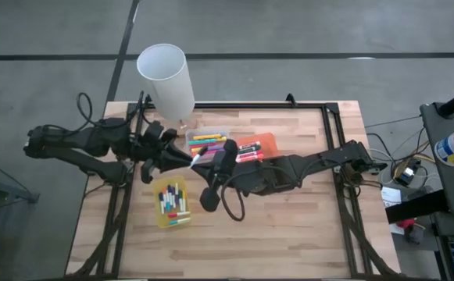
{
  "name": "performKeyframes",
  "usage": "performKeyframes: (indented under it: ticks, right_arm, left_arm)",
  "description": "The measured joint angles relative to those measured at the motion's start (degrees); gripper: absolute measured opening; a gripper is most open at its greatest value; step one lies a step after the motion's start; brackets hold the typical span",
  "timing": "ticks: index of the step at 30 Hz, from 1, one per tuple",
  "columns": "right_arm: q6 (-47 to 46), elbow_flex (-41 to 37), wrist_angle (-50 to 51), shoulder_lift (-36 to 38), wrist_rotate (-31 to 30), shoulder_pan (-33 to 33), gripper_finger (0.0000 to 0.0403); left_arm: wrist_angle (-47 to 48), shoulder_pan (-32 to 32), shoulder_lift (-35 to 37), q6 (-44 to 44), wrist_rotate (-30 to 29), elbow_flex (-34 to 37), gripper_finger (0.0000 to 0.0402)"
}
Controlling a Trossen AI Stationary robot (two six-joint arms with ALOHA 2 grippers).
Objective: Pick & Place Markers
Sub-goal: Put the black pen into the yellow bin
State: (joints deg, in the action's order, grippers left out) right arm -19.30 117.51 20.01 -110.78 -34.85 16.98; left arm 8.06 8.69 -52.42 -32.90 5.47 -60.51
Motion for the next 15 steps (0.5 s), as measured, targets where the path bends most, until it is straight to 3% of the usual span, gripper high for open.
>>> performKeyframes:
  ticks: [9, 15]
  right_arm:
    - [-0.44, 0.02, -0.68, 0.13, 4.25, -1.70, 0.0008]
    - [-5.02, -0.10, -0.56, -4.00, 17.14, -3.98, 0.0008]
  left_arm:
    - [12.20, 0.83, 0.83, -4.49, 4.83, 0.28, 0.0069]
    - [13.37, 3.93, 1.18, -7.01, 4.57, 1.12, 0.0069]
